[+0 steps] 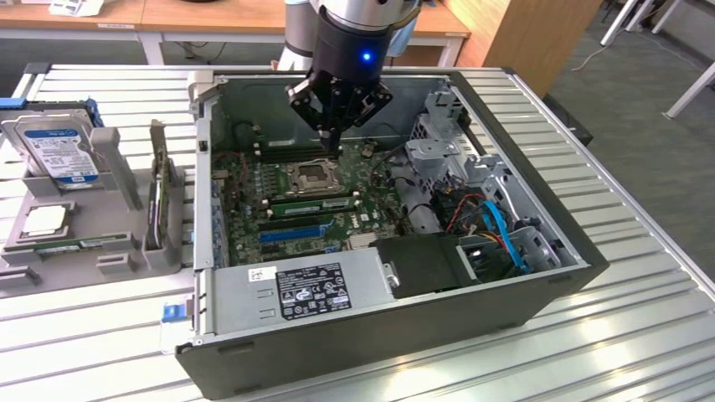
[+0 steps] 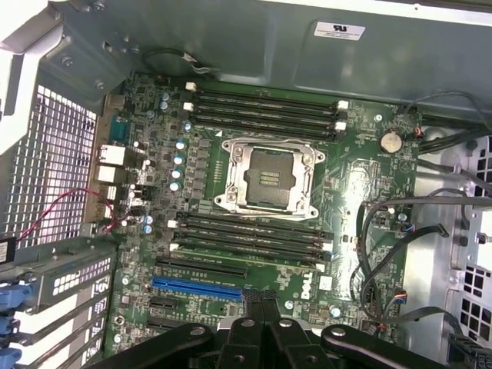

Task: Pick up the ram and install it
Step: 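Press down the ram until it locks into place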

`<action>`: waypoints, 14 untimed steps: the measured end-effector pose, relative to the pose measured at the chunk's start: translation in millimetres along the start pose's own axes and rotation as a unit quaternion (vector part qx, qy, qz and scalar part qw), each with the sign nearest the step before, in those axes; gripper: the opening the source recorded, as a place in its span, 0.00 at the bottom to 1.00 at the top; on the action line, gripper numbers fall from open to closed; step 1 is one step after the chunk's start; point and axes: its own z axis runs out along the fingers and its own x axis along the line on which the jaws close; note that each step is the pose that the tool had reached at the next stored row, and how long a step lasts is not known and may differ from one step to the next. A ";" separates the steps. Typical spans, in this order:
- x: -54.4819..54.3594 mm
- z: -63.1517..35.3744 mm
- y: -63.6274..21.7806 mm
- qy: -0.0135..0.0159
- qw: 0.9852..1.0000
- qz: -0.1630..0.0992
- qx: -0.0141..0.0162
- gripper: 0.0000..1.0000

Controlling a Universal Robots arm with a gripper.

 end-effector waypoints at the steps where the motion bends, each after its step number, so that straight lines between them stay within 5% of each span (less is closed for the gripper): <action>1: 0.0 0.0 0.0 0.000 1.000 0.000 0.000 0.10; 14: 0.0 0.0 0.0 0.000 1.000 0.000 0.000 0.10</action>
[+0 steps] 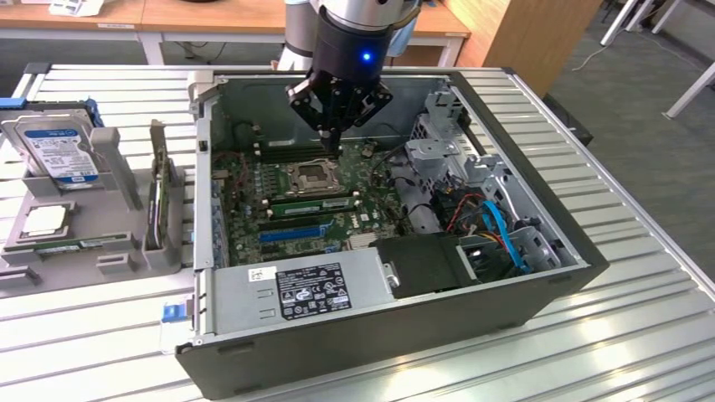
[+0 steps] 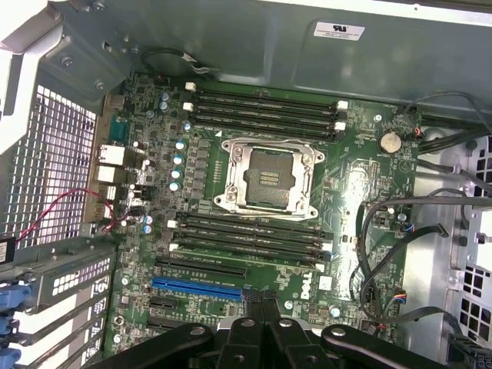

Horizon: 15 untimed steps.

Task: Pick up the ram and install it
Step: 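Press down the ram until it locks into place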

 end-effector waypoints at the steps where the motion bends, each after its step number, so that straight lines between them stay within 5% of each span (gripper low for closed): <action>1: 0.0 0.0 0.0 0.000 1.000 0.001 0.000 0.10; 15: 0.0 0.0 0.0 -0.002 0.999 0.042 -0.002 0.10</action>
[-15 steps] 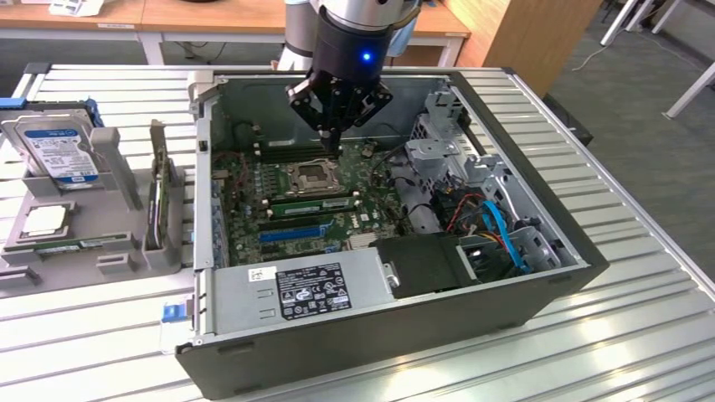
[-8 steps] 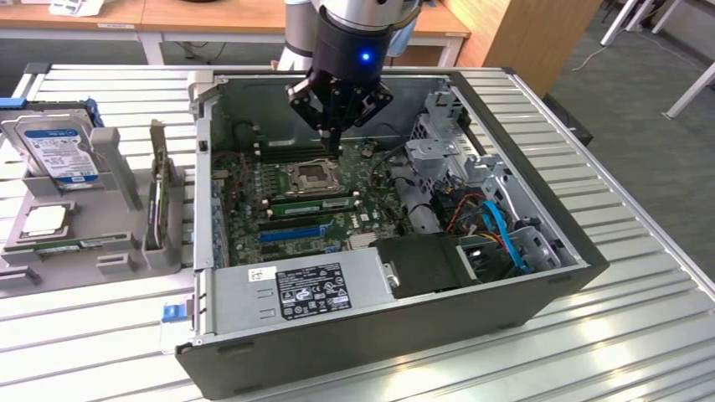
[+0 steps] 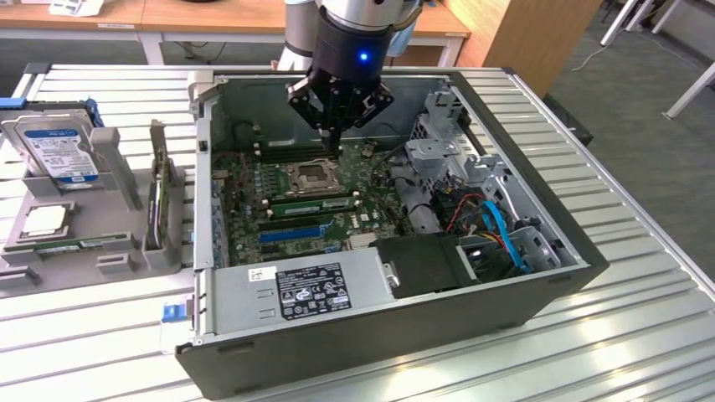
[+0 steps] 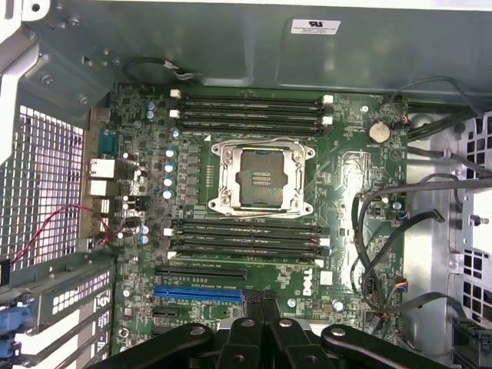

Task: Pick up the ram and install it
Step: 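Press down the ram until it locks into place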

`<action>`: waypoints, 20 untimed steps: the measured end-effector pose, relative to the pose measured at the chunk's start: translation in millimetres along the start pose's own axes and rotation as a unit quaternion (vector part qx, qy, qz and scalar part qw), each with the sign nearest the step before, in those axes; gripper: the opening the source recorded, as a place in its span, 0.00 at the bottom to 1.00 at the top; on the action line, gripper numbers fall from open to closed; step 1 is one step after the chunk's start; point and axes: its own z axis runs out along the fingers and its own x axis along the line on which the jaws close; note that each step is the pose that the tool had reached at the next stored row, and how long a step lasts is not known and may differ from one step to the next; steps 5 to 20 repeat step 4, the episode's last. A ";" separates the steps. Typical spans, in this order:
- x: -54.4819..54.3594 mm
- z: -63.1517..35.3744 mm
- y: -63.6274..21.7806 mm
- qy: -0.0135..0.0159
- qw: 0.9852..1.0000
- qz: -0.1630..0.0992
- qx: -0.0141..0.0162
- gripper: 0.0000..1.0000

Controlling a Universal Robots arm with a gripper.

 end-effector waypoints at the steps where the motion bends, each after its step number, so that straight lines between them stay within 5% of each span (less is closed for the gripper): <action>1: 0.0 0.0 0.0 0.000 1.000 0.000 0.000 0.10; 20: 0.0 0.0 0.0 0.000 1.000 0.000 0.000 0.10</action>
